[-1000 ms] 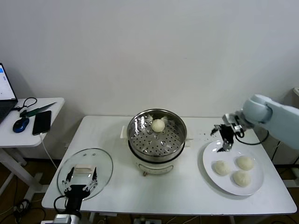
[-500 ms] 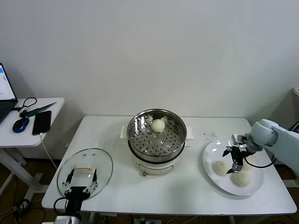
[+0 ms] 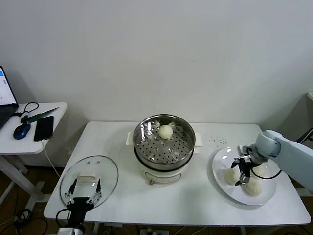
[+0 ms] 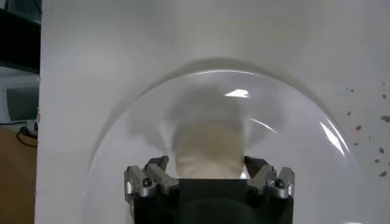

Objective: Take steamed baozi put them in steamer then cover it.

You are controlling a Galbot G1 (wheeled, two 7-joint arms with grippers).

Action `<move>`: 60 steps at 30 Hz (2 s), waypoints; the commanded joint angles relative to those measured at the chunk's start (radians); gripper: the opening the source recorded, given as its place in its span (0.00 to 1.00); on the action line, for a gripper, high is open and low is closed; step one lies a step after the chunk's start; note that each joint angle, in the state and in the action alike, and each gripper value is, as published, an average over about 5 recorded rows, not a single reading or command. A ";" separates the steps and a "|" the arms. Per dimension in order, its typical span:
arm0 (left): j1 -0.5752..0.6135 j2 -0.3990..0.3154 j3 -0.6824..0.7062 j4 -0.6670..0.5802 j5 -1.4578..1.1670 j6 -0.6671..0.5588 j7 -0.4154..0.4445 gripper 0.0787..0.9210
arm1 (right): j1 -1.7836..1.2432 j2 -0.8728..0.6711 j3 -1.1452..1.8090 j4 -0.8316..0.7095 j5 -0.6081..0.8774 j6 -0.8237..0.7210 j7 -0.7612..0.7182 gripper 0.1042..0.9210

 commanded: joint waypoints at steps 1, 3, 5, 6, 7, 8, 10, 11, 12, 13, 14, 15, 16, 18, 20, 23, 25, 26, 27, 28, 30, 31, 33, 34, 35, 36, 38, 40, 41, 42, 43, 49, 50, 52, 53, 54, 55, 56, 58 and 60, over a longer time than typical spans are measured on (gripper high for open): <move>0.002 -0.001 0.001 -0.012 0.004 0.000 -0.001 0.88 | -0.019 0.017 0.010 -0.022 -0.025 0.005 -0.005 0.85; 0.002 0.000 0.001 -0.011 0.005 0.000 -0.001 0.88 | -0.015 0.010 0.010 -0.018 -0.023 0.007 -0.007 0.81; 0.006 0.000 0.001 -0.013 0.005 -0.002 -0.002 0.88 | -0.009 0.002 0.010 -0.012 -0.016 0.008 -0.008 0.77; 0.008 0.000 0.001 -0.015 0.005 -0.003 -0.002 0.88 | -0.006 -0.001 0.009 -0.010 -0.012 0.008 -0.008 0.76; 0.011 0.000 0.001 -0.016 0.004 -0.004 -0.002 0.88 | -0.002 -0.004 0.009 -0.008 -0.008 0.008 -0.007 0.74; 0.013 0.000 0.002 -0.018 0.004 -0.005 -0.002 0.88 | 0.002 -0.006 0.008 -0.005 -0.001 0.007 -0.006 0.74; 0.015 0.000 0.002 -0.018 0.004 -0.006 -0.003 0.88 | 0.012 -0.012 0.007 0.002 0.015 0.004 -0.005 0.72; 0.016 0.000 0.003 -0.017 0.004 -0.007 -0.003 0.88 | 0.020 -0.016 0.005 0.008 0.025 0.002 -0.004 0.72; 0.017 -0.001 0.003 -0.016 0.004 -0.008 -0.003 0.88 | 0.032 -0.020 -0.001 0.012 0.034 0.001 -0.004 0.72; 0.017 -0.001 0.003 -0.016 0.003 -0.008 -0.004 0.88 | 0.055 -0.025 -0.015 0.016 0.048 0.000 -0.005 0.72; 0.018 -0.001 0.003 -0.016 0.003 -0.009 -0.004 0.88 | 0.087 -0.029 -0.035 0.019 0.064 -0.001 -0.006 0.71; 0.019 -0.001 0.004 -0.016 0.002 -0.009 -0.004 0.88 | 0.129 -0.032 -0.067 0.018 0.083 -0.001 -0.008 0.71; 0.019 0.000 0.004 -0.016 0.001 -0.009 -0.004 0.88 | 0.194 -0.033 -0.112 0.015 0.112 0.000 -0.009 0.71; 0.021 0.001 0.004 -0.018 -0.001 -0.008 -0.005 0.88 | 0.345 -0.025 -0.216 0.003 0.181 0.007 -0.014 0.71; 0.024 0.002 0.005 -0.023 -0.002 -0.006 -0.008 0.88 | 0.504 -0.005 -0.328 -0.013 0.256 0.016 -0.019 0.72; 0.030 -0.001 0.006 -0.031 -0.005 -0.004 -0.013 0.88 | 0.688 0.044 -0.465 -0.025 0.361 0.016 -0.026 0.72; 0.034 -0.002 0.007 -0.034 -0.007 -0.005 -0.014 0.88 | 0.790 0.085 -0.529 -0.023 0.434 0.005 -0.027 0.72; 0.036 -0.002 0.008 -0.036 -0.007 -0.006 -0.014 0.88 | 0.831 0.109 -0.554 -0.023 0.466 0.000 -0.027 0.72; 0.038 -0.001 0.009 -0.037 -0.008 -0.007 -0.014 0.88 | 0.866 0.134 -0.575 -0.023 0.498 -0.005 -0.026 0.72; 0.040 0.000 0.009 -0.039 -0.010 -0.007 -0.014 0.88 | 0.894 0.161 -0.591 -0.023 0.525 -0.009 -0.025 0.72; 0.042 0.002 0.013 -0.040 -0.012 -0.006 -0.016 0.88 | 0.927 0.215 -0.607 -0.025 0.560 -0.018 -0.021 0.72; 0.043 0.002 0.015 -0.040 -0.013 -0.005 -0.017 0.88 | 0.936 0.242 -0.607 -0.024 0.576 -0.024 -0.018 0.72; 0.045 0.001 0.023 -0.040 -0.010 -0.004 -0.018 0.88 | 0.941 0.294 -0.601 -0.025 0.597 -0.037 -0.011 0.72; 0.047 0.000 0.028 -0.040 -0.008 -0.004 -0.018 0.88 | 0.940 0.321 -0.599 -0.028 0.610 -0.043 -0.006 0.72; 0.048 -0.001 0.032 -0.040 -0.006 -0.004 -0.018 0.88 | 0.938 0.346 -0.597 -0.031 0.620 -0.048 -0.001 0.72; 0.048 -0.002 0.035 -0.039 -0.004 -0.005 -0.018 0.88 | 0.934 0.373 -0.595 -0.036 0.630 -0.053 0.004 0.72; 0.049 -0.002 0.041 -0.039 -0.002 -0.006 -0.019 0.88 | 0.922 0.428 -0.591 -0.052 0.646 -0.063 0.016 0.72; 0.048 0.000 0.043 -0.039 -0.002 -0.006 -0.021 0.88 | 0.902 0.484 -0.586 -0.071 0.653 -0.072 0.027 0.72; 0.047 0.002 0.044 -0.040 -0.002 -0.005 -0.022 0.88 | 0.891 0.508 -0.583 -0.081 0.653 -0.075 0.031 0.72; 0.046 0.003 0.044 -0.040 -0.002 -0.003 -0.025 0.88 | 0.878 0.532 -0.580 -0.090 0.651 -0.078 0.036 0.72; 0.045 0.005 0.044 -0.041 -0.003 -0.001 -0.028 0.88 | 0.863 0.556 -0.577 -0.100 0.648 -0.080 0.041 0.72; 0.036 0.013 0.040 -0.045 -0.003 0.012 -0.048 0.88 | 0.769 0.674 -0.557 -0.148 0.621 -0.094 0.065 0.72; 0.034 0.014 0.038 -0.044 -0.003 0.014 -0.049 0.88 | 0.753 0.689 -0.555 -0.155 0.615 -0.096 0.068 0.72; 0.032 0.016 0.036 -0.042 -0.003 0.016 -0.051 0.88 | 0.724 0.714 -0.553 -0.167 0.604 -0.100 0.072 0.72; 0.030 0.016 0.035 -0.041 -0.003 0.017 -0.052 0.88 | 0.708 0.725 -0.553 -0.174 0.598 -0.102 0.074 0.72; 0.029 0.017 0.034 -0.041 -0.003 0.018 -0.052 0.88 | 0.694 0.735 -0.554 -0.180 0.592 -0.102 0.076 0.72; 0.027 0.017 0.033 -0.041 -0.003 0.020 -0.053 0.88 | 0.681 0.743 -0.556 -0.186 0.587 -0.103 0.077 0.72; 0.026 0.017 0.032 -0.041 -0.004 0.021 -0.053 0.88 | 0.668 0.749 -0.558 -0.190 0.584 -0.104 0.078 0.72; 0.023 0.017 0.030 -0.042 -0.005 0.024 -0.054 0.88 | 0.650 0.759 -0.566 -0.196 0.579 -0.104 0.081 0.72; 0.021 0.017 0.028 -0.042 -0.005 0.027 -0.054 0.88 | 0.635 0.766 -0.575 -0.200 0.579 -0.104 0.085 0.72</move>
